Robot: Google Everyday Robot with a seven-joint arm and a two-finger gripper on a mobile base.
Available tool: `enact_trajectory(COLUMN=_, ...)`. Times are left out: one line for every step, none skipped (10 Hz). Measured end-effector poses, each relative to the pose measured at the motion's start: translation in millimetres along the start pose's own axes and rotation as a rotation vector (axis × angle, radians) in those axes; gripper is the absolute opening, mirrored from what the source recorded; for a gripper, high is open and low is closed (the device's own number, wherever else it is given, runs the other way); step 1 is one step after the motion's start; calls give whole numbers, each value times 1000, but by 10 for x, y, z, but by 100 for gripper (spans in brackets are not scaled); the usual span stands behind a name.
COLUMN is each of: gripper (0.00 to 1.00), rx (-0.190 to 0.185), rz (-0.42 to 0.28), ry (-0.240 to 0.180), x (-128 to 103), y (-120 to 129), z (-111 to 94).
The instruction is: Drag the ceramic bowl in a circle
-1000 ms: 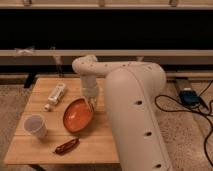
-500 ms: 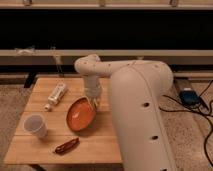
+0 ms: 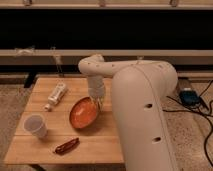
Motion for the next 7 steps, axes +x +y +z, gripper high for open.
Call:
enact_trajectory(gripper=67, rx=2, rz=8, ry=-3, x=-30, y=-23, z=10)
enact_trajectory(gripper=67, rx=6, rz=6, ry=-4, x=-46, y=-6, z=16)
enact_trajectory(gripper=67, rx=10, rz=2, ry=-4, x=-56, y=18, z=20)
enact_trajectory(gripper=67, rx=13, rz=-1, ry=-4, x=-66, y=31, z=25)
enact_trajectory(gripper=67, rx=19, rz=-5, ry=-5, x=-79, y=33, z=24)
enact_trajectory(gripper=67, rx=37, rz=-26, ry=-10, x=-88, y=86, z=-9)
enact_trajectory(gripper=67, rx=40, rz=-44, ry=-24, x=-93, y=167, z=-78)
